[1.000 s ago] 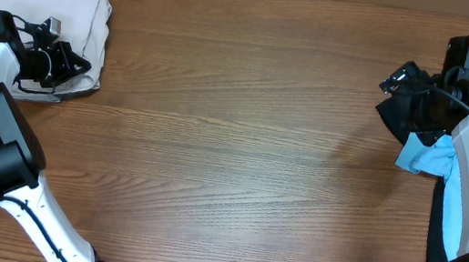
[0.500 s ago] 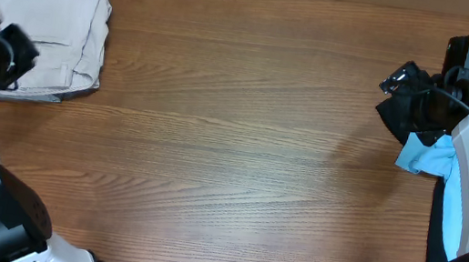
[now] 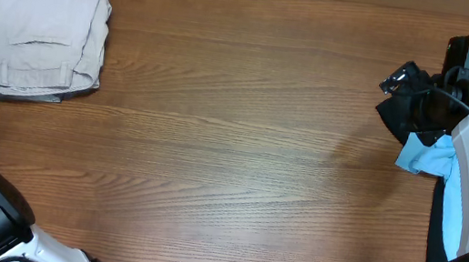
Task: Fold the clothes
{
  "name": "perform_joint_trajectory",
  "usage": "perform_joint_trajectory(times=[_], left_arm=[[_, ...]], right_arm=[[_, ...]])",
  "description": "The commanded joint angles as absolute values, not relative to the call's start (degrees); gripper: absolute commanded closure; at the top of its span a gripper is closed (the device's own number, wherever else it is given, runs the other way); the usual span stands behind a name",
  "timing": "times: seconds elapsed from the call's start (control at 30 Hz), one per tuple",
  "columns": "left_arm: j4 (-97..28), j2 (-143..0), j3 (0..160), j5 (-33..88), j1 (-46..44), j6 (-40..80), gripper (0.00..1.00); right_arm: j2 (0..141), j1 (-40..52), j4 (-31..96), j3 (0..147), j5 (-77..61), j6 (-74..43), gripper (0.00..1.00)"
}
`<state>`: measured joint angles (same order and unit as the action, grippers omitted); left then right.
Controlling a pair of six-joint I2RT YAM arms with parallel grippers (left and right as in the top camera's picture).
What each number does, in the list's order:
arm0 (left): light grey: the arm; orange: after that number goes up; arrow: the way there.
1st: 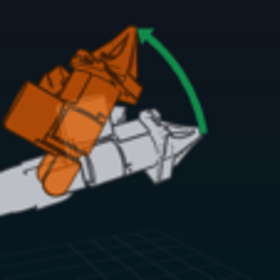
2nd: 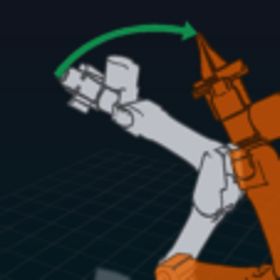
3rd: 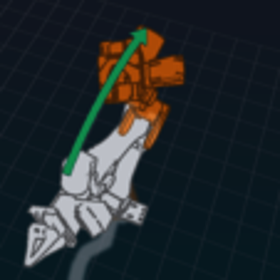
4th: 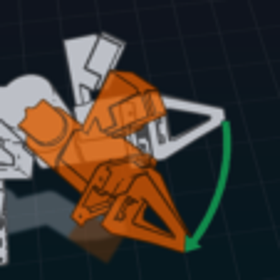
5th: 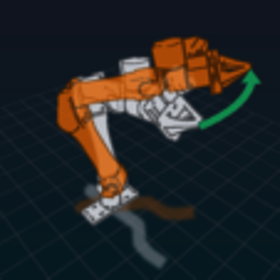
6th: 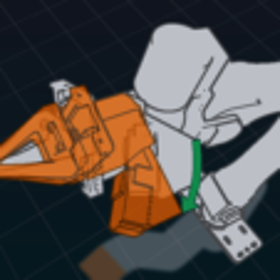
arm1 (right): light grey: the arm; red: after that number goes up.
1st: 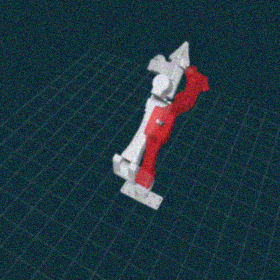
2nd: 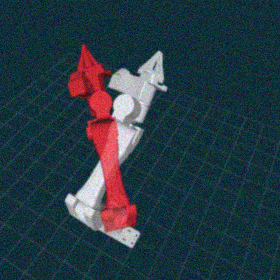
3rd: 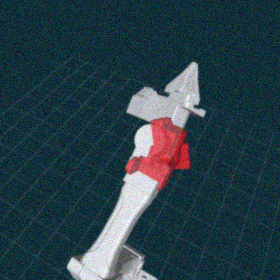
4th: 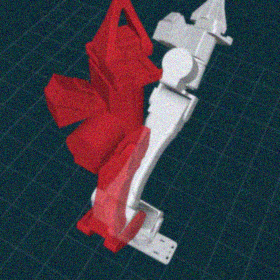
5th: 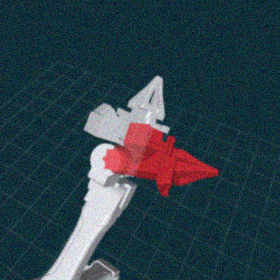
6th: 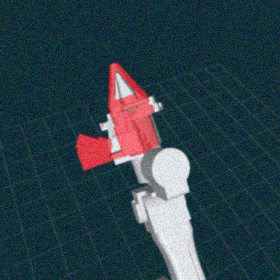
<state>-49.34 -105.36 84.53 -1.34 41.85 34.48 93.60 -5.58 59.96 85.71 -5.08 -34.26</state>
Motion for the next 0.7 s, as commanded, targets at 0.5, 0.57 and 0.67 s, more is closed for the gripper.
perform_joint_trajectory(times=[0.5,0.57,0.67], left_arm=[[-28.8,-112.2,73.2,-0.6,42.3,33.5,0.96],[-26.5,-114.5,73.2,2.0,42.3,31.2,0.96],[-24.0,-117.4,73.2,3.0,42.3,30.0,0.96]], right_arm=[[93.5,-5.7,59.7,85.8,-4.5,-34.0,0.0],[93.5,-5.7,59.7,85.8,-4.5,-34.0,0.0],[93.5,-5.7,59.7,85.8,-4.5,-34.0,0.0]])
